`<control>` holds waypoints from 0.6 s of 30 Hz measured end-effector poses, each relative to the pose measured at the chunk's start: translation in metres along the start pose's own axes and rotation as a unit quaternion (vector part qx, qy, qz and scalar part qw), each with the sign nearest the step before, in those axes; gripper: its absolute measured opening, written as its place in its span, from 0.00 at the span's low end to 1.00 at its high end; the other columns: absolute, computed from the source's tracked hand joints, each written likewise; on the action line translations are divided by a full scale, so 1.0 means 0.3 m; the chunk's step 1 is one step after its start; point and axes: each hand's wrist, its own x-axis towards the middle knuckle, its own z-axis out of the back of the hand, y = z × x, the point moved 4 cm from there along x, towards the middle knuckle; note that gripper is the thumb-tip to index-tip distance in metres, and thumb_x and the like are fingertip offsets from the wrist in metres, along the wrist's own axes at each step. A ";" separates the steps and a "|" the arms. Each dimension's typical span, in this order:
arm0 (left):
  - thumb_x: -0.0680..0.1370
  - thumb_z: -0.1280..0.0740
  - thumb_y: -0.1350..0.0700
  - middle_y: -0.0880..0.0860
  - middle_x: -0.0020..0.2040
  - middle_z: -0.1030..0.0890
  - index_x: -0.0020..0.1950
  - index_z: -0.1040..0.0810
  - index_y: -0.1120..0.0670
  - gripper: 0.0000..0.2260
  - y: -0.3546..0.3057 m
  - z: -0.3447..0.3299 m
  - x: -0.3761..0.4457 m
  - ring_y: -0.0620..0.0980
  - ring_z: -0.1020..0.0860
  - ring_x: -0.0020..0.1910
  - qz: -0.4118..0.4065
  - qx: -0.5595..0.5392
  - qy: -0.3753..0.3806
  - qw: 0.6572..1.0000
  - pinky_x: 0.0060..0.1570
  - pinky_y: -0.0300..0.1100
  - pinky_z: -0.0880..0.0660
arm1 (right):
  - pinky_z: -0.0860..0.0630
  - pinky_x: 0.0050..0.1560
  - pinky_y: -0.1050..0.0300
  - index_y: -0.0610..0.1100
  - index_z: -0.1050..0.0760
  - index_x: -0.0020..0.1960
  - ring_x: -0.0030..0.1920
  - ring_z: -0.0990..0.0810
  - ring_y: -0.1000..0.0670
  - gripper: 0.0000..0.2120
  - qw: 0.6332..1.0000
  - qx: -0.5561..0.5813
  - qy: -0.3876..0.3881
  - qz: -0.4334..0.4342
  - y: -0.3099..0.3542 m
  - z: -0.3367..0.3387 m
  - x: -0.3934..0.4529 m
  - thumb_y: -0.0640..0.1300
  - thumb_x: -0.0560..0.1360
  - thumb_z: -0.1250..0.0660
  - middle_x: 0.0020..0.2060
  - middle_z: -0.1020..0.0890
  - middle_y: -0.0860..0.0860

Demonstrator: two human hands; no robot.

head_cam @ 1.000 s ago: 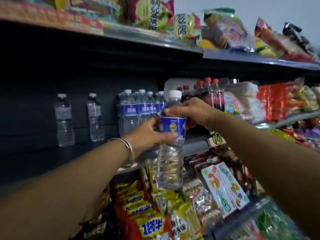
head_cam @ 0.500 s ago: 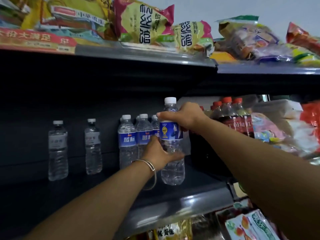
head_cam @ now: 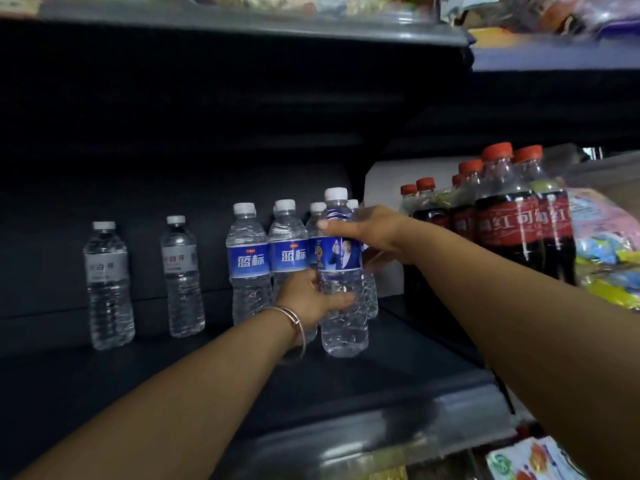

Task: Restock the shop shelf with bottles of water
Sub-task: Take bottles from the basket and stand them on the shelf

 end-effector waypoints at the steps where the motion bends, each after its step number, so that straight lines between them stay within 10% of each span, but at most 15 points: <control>1: 0.70 0.26 0.63 0.51 0.45 0.19 0.51 0.21 0.57 0.11 0.005 0.000 0.006 0.41 0.23 0.38 -0.001 0.011 -0.002 1.000 0.36 0.28 0.26 | 0.19 0.49 0.47 0.41 0.24 0.56 0.46 0.17 0.43 0.26 0.999 0.019 0.040 -0.012 -0.023 -0.003 -0.002 0.58 0.66 0.26 0.48 0.17 0.43; 7: 0.71 0.27 0.62 0.49 0.37 0.22 0.48 0.25 0.59 0.10 0.025 0.019 0.035 0.45 0.24 0.36 -0.005 0.090 -0.063 0.994 0.37 0.29 0.27 | 0.21 0.52 0.40 0.38 0.29 0.63 0.55 0.21 0.38 0.25 0.991 0.055 0.111 -0.055 -0.128 -0.031 0.000 0.31 0.68 0.28 0.56 0.21 0.37; 18: 0.69 0.25 0.58 0.55 0.41 0.23 0.46 0.24 0.54 0.10 0.040 -0.002 0.013 0.52 0.24 0.41 0.006 0.172 -0.086 0.981 0.39 0.37 0.34 | 0.18 0.44 0.44 0.39 0.27 0.52 0.48 0.19 0.42 0.23 0.998 0.014 0.023 -0.053 -0.143 -0.123 0.030 0.45 0.63 0.21 0.49 0.20 0.41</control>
